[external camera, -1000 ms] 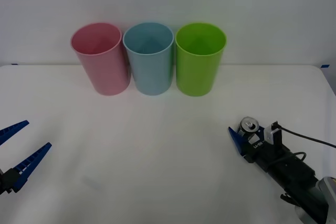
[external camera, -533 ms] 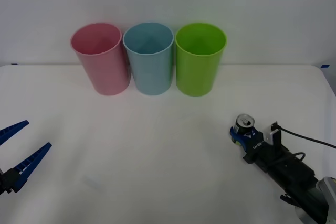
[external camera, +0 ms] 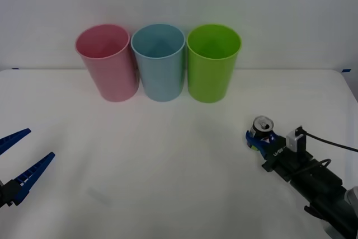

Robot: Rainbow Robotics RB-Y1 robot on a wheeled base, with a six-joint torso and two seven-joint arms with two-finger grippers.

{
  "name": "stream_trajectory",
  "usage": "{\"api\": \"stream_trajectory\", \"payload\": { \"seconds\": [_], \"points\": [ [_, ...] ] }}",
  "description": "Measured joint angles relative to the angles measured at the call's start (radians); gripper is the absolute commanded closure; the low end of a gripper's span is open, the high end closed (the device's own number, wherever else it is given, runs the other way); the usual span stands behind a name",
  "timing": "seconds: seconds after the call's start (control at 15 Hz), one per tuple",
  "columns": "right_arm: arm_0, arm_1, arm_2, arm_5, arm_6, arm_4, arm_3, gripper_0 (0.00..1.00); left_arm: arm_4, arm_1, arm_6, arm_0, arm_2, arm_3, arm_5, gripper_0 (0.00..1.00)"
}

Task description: Grasp the object on the table and drop it into the matching bin: aluminum can to the light blue bin, PET bottle to the pink bin.

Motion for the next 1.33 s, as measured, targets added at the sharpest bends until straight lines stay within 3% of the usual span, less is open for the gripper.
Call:
{"api": "stream_trajectory", "payload": {
  "seconds": [0.73,0.93,1.33],
  "points": [
    [0.014,-0.065,0.120,0.038,-0.395,-0.003,-0.288,1.00,0.000,0.000,0.000,0.000,0.000,0.000,0.000,0.00],
    [0.012,-0.091,0.174,0.105,-0.489,0.003,-0.390,1.00,0.000,0.000,0.000,0.000,0.000,0.000,0.000,0.00],
    [-0.071,-0.146,0.258,0.225,-0.547,0.026,-0.485,1.00,0.000,0.000,0.000,0.000,0.000,0.000,0.000,0.00]
  ]
}}
